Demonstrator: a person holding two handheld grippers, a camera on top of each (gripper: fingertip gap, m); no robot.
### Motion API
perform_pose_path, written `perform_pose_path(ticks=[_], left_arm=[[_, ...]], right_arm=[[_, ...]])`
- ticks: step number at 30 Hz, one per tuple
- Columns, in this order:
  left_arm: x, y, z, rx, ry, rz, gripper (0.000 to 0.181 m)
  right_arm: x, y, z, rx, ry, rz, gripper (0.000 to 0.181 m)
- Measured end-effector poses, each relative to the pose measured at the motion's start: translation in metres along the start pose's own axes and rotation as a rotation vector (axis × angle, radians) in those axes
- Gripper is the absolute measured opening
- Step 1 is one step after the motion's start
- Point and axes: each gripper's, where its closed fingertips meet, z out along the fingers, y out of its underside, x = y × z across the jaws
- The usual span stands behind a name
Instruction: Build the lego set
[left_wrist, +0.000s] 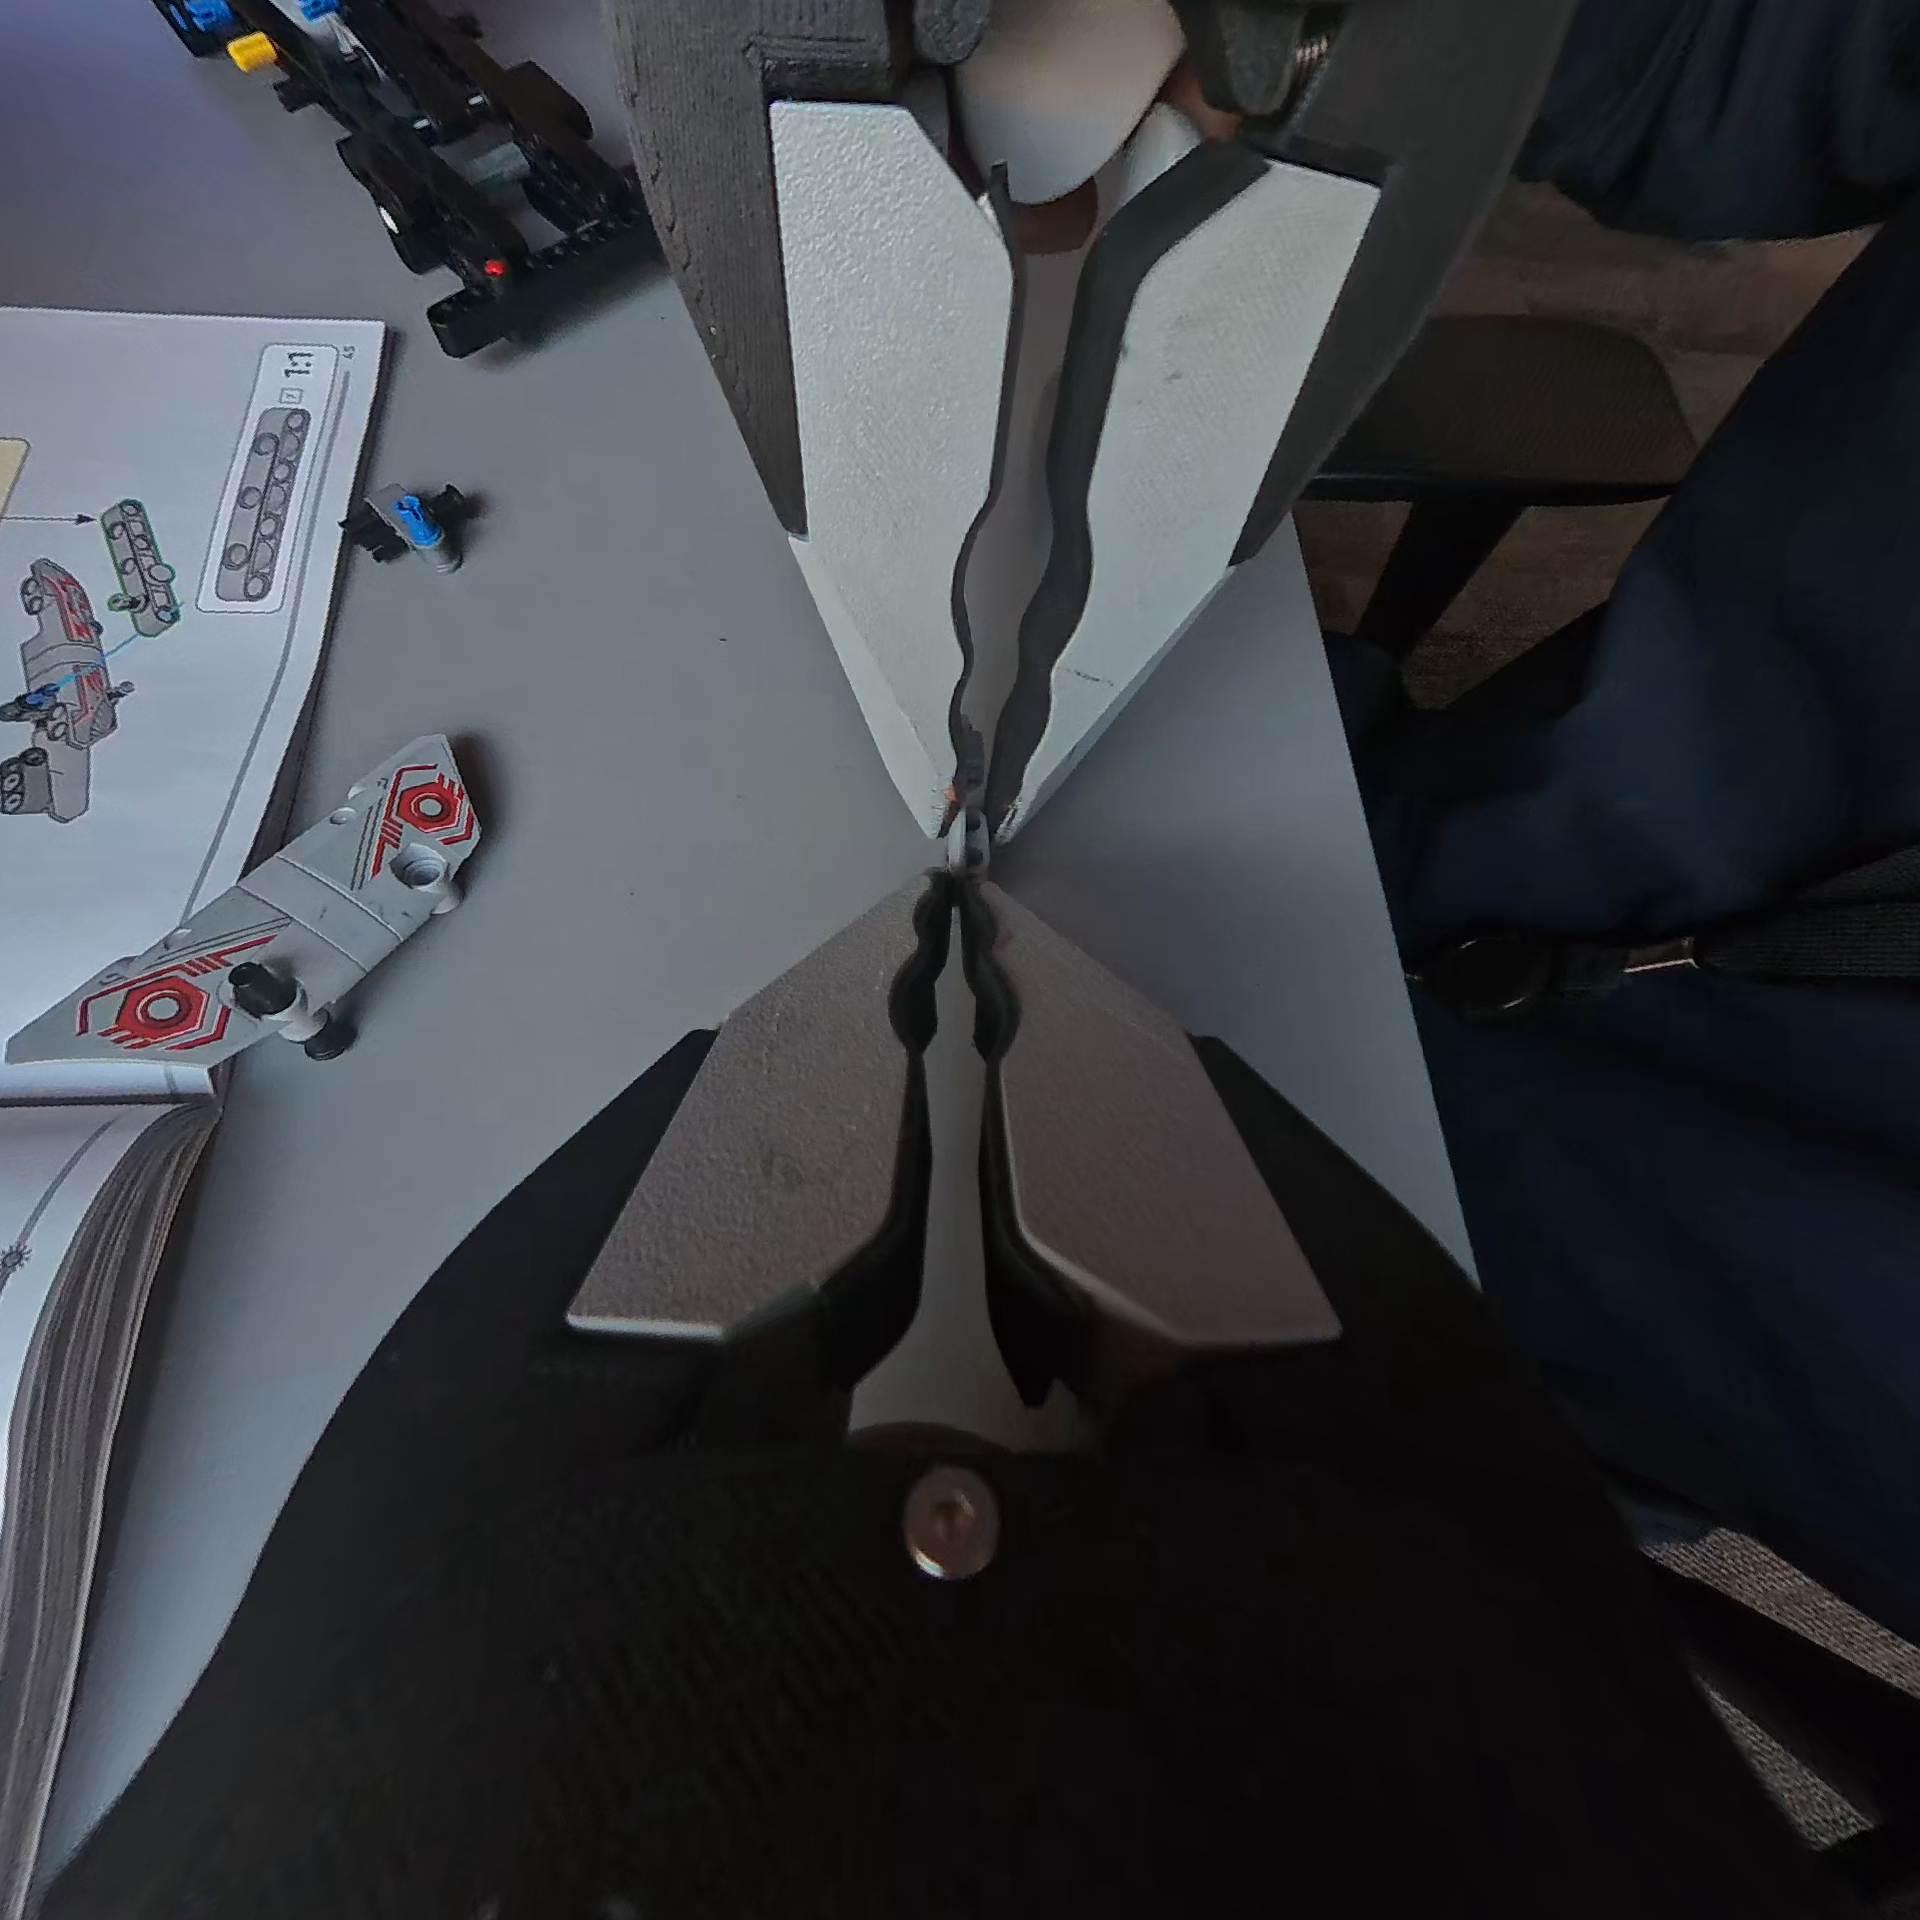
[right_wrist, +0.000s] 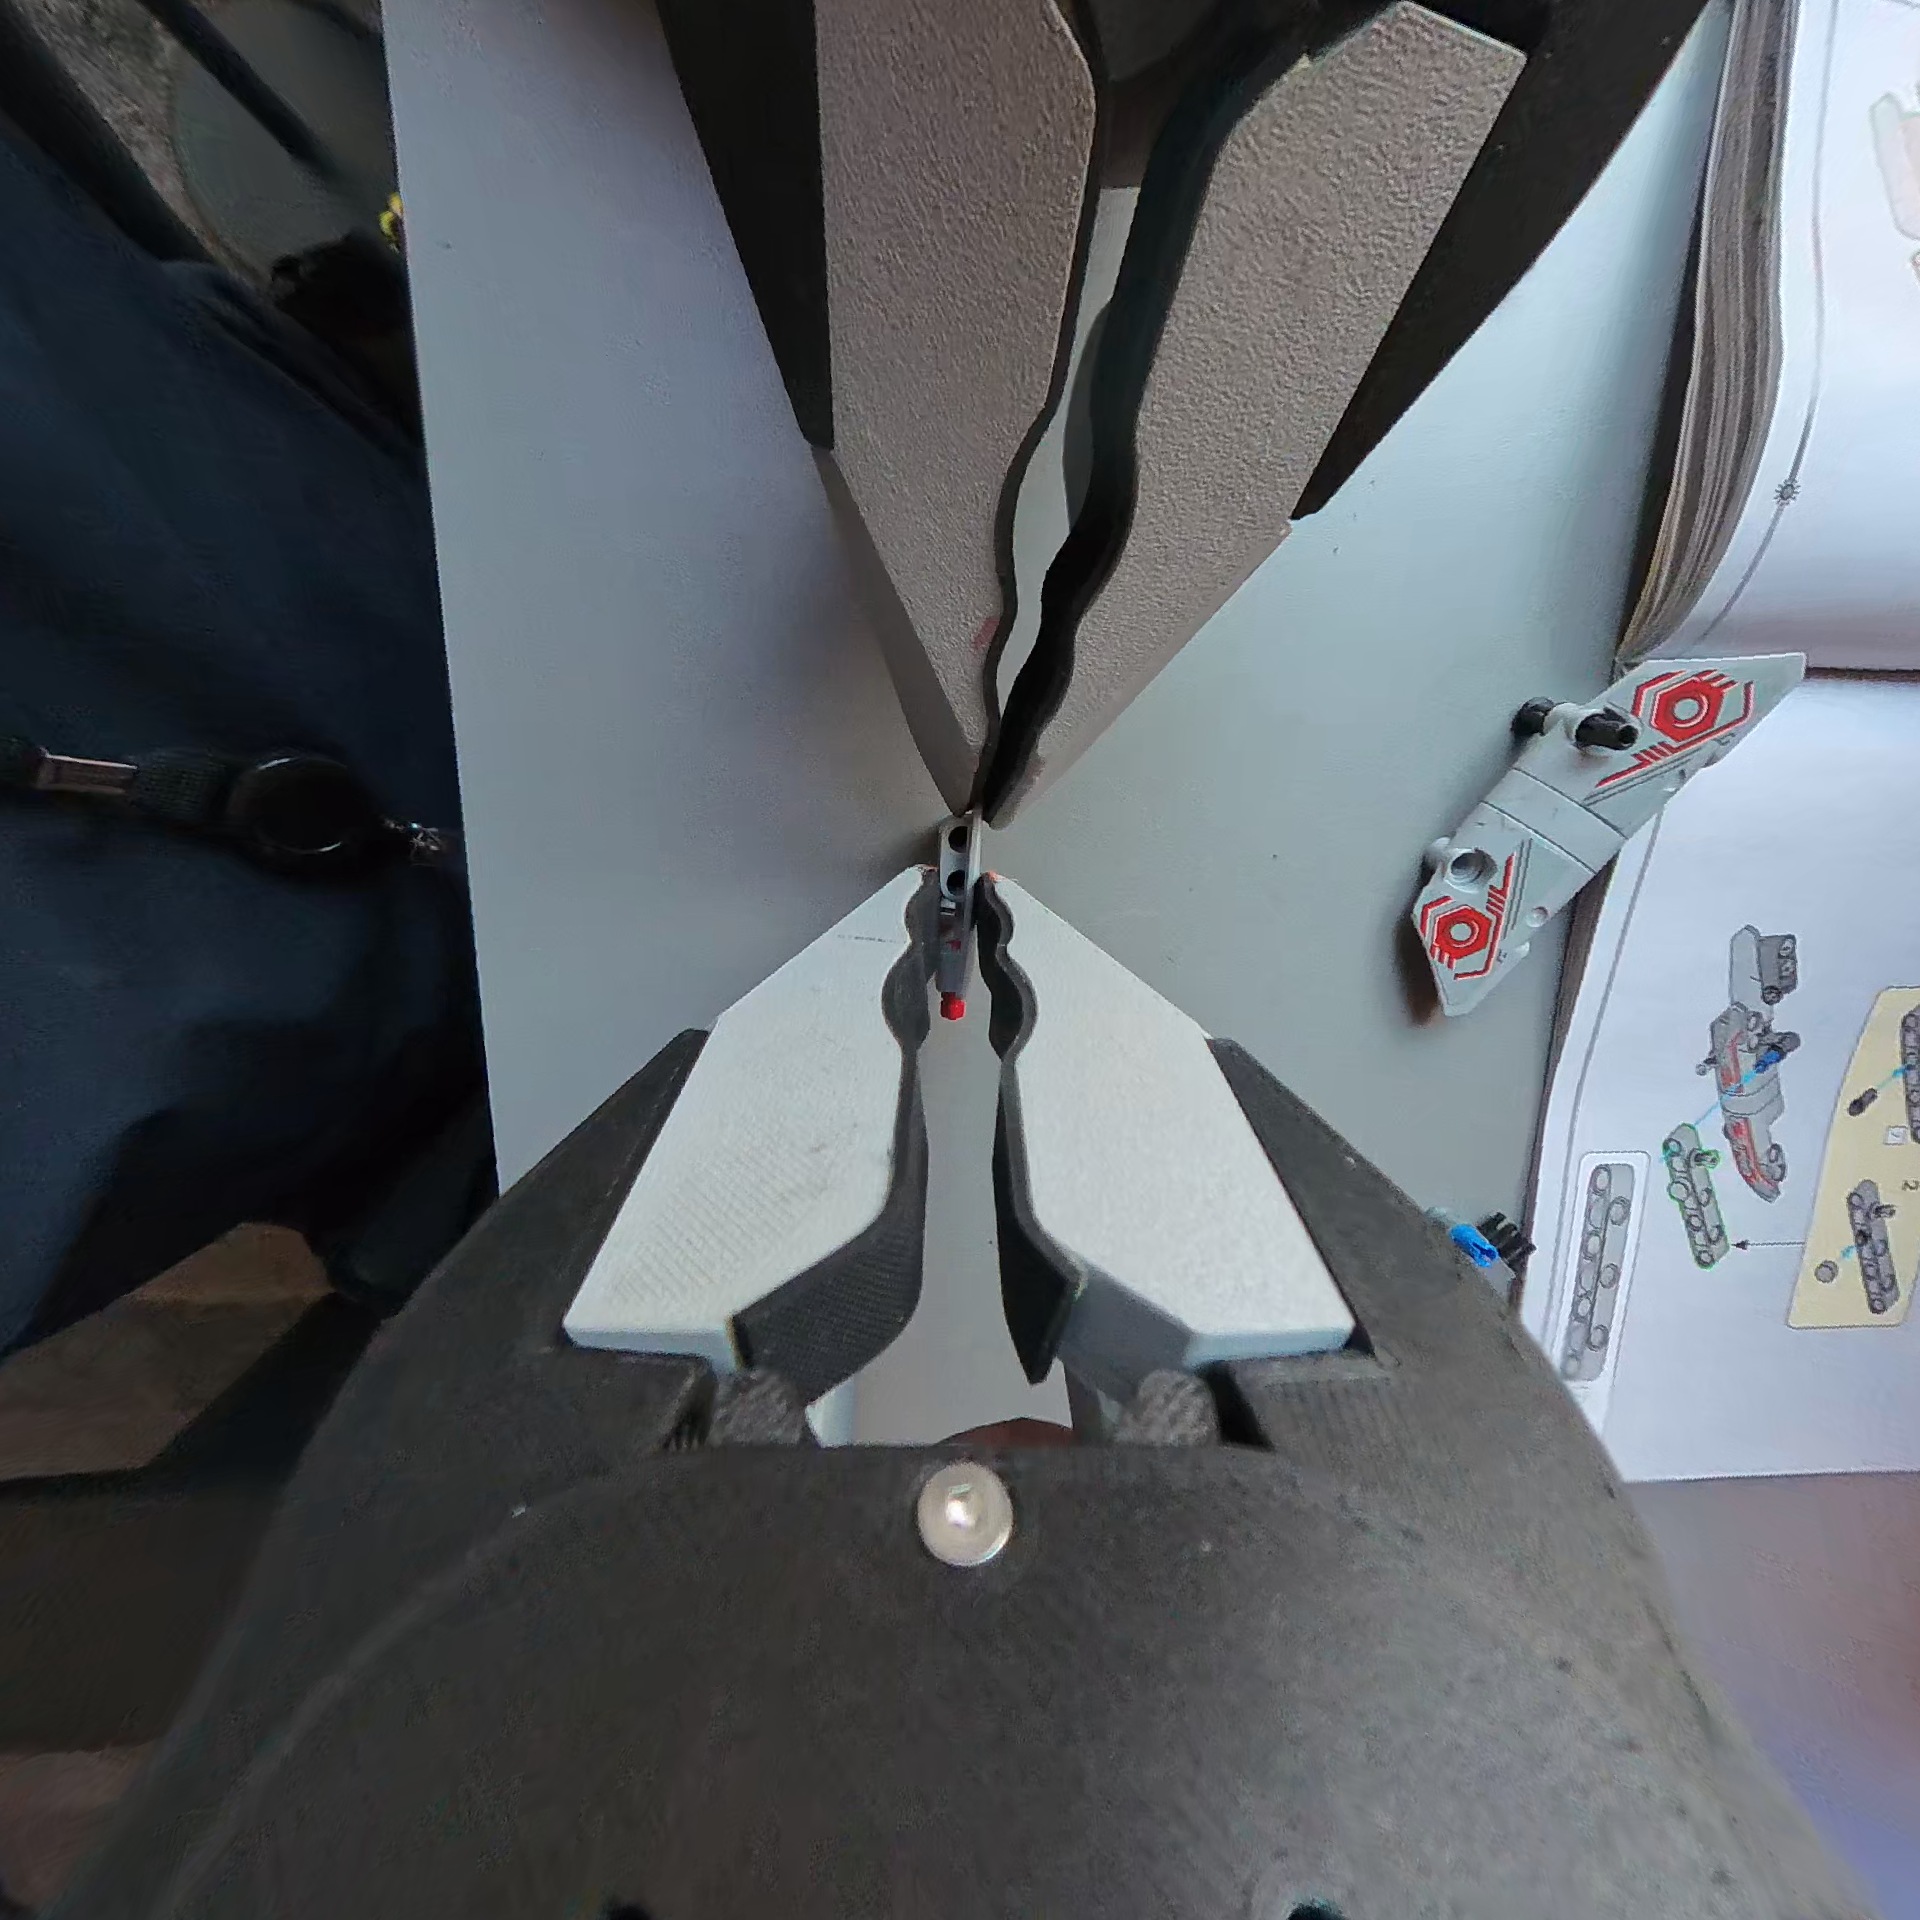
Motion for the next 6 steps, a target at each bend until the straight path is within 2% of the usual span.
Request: perform_pose_path(ticks=[1, 6], left_arm=[[0.0006, 0.0002, -0.0001, 0.002, -0.001, 0.004, 0.0], [0.0028, 0.0018, -0.0014, 0.01, 0.006, 0.001, 0.0]], right_arm=[[-0.0005, -0.0002, 0.0002, -0.011, 0.004, -0.008, 0.004], [-0.0029, -0.0016, 0.0011, -0.044, 0.0, -0.019, 0.004]])
